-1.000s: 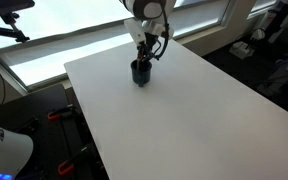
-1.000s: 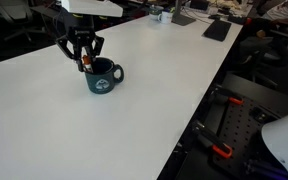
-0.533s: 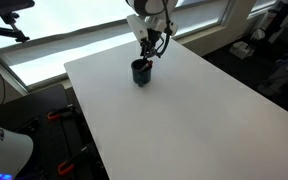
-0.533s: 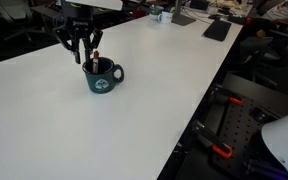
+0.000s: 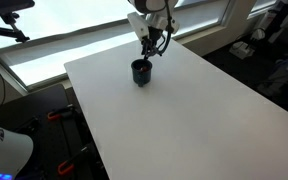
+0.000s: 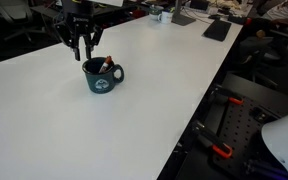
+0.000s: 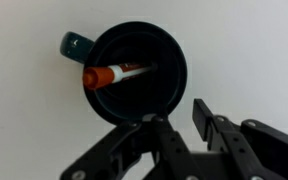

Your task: Move the marker to the table

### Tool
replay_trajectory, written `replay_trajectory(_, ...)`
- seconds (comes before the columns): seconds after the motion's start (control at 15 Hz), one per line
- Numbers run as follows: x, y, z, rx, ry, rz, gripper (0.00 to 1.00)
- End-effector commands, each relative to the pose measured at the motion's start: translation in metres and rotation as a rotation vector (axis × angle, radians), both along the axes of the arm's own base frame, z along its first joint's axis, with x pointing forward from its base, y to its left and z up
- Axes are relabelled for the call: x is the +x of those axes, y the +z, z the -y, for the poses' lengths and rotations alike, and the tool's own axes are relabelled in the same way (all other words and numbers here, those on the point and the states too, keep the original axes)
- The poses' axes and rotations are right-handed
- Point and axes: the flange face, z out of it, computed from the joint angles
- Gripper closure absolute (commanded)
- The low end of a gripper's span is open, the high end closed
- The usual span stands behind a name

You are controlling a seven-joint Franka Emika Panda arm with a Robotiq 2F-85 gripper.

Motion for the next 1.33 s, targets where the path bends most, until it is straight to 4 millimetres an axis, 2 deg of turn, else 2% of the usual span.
replay_trajectory(0.0,-0.014,0.008,0.003,-0.019,-0.022,-0.039,0.34)
replay_trajectory(0.27,-0.029,0.013,0.011,-0.036,-0.058,-0.059,0.04)
replay_trajectory(0.33,-0.033,0.014,0.014,-0.041,-0.064,-0.065,0.01)
replay_trajectory(0.4,-0.015,0.0,0.012,-0.02,-0.041,-0.044,0.0)
replay_trajectory(0.47,-0.017,0.001,0.014,-0.022,-0.045,-0.045,0.07)
replay_trajectory(0.53,-0.017,0.0,0.014,-0.022,-0.045,-0.046,0.0)
replay_trajectory(0.93,-0.016,-0.003,0.013,-0.022,-0.045,-0.049,0.0)
replay_trajectory(1.07,-0.021,-0.02,-0.001,-0.053,0.009,-0.068,0.0)
replay_trajectory(1.27,-0.027,-0.037,-0.007,-0.084,0.064,-0.091,0.0)
